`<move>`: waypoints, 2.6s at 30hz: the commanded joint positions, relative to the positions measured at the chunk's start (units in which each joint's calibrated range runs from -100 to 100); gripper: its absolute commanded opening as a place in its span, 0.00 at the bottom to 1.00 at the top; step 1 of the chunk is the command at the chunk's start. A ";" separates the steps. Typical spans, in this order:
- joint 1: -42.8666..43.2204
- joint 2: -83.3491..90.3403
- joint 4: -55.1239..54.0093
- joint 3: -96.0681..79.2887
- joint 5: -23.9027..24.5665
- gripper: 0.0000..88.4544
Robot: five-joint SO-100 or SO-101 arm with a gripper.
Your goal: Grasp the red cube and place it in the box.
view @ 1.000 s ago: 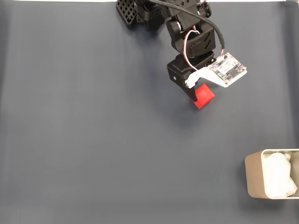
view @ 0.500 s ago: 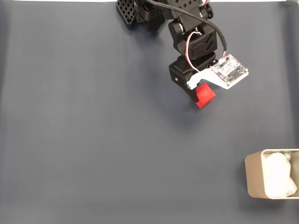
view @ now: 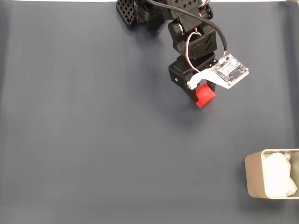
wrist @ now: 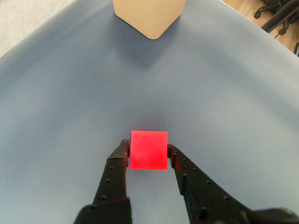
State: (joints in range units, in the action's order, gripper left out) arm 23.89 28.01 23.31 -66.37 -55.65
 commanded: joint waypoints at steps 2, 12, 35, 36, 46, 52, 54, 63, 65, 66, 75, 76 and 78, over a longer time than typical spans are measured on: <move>-0.09 -0.10 0.46 3.41 -0.63 0.13; -0.09 0.50 1.94 4.60 0.15 0.08; -1.02 -1.84 21.20 39.18 1.76 0.08; -1.02 -2.79 21.53 40.82 1.76 0.08; -0.88 -12.24 22.43 56.60 1.37 0.09; -0.66 -17.09 22.43 63.08 1.07 0.09; -0.59 -18.82 22.43 65.27 1.03 0.09; -0.31 -28.27 22.43 76.04 1.17 0.09; -0.31 -30.61 22.43 78.59 1.27 0.09; -0.31 -31.73 22.43 79.87 1.32 0.09; 0.33 -40.66 22.43 91.37 1.61 0.09; 0.40 -41.53 22.43 92.55 1.66 0.09; 0.62 -43.00 22.43 94.74 1.66 0.09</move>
State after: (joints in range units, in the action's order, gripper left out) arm 23.66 -14.46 45.43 22.06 -54.09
